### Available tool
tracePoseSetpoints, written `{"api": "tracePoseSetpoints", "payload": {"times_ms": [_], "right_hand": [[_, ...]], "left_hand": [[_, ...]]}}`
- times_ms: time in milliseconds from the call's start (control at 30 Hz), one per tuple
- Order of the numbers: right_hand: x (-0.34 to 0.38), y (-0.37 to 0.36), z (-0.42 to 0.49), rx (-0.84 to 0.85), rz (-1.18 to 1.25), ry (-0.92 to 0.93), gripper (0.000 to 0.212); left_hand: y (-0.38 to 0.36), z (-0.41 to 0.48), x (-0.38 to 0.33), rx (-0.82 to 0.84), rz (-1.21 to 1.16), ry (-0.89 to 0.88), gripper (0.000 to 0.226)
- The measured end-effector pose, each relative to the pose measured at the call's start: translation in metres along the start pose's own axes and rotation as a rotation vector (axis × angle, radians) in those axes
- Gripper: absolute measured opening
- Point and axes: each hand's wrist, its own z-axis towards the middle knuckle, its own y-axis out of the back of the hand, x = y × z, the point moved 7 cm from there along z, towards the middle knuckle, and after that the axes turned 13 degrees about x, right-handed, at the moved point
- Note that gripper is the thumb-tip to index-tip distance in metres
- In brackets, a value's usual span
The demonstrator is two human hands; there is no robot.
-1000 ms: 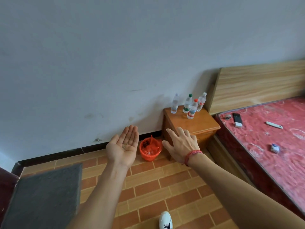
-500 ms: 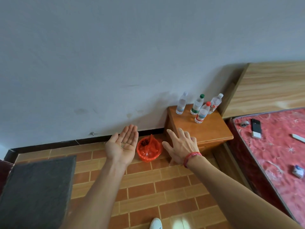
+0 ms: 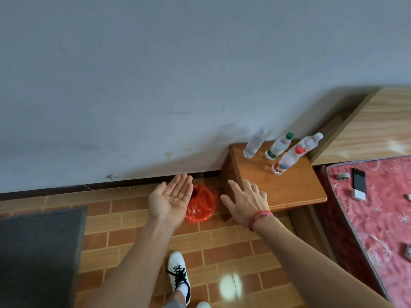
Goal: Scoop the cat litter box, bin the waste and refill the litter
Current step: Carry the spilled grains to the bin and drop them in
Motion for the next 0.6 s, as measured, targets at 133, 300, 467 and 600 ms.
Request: {"api": "tracePoseSetpoints", "payload": {"times_ms": [133, 300, 467, 600], "right_hand": [[0.004, -0.003, 0.040, 0.047, 0.012, 0.001, 0.062], [-0.001, -0.020, 0.098, 0.093, 0.017, 0.005, 0.063], [-0.006, -0.057, 0.157, 0.152, 0.011, 0.060, 0.061], [-0.018, -0.098, 0.208, 0.219, 0.012, 0.093, 0.060]], "left_hand": [[0.007, 0.045, -0.003, -0.049, 0.039, 0.043, 0.040], [0.034, 0.094, 0.002, -0.168, 0.099, 0.063, 0.042], [0.081, 0.142, 0.017, -0.297, 0.109, 0.054, 0.043], [0.128, 0.190, 0.036, -0.378, 0.122, 0.044, 0.043]]}}
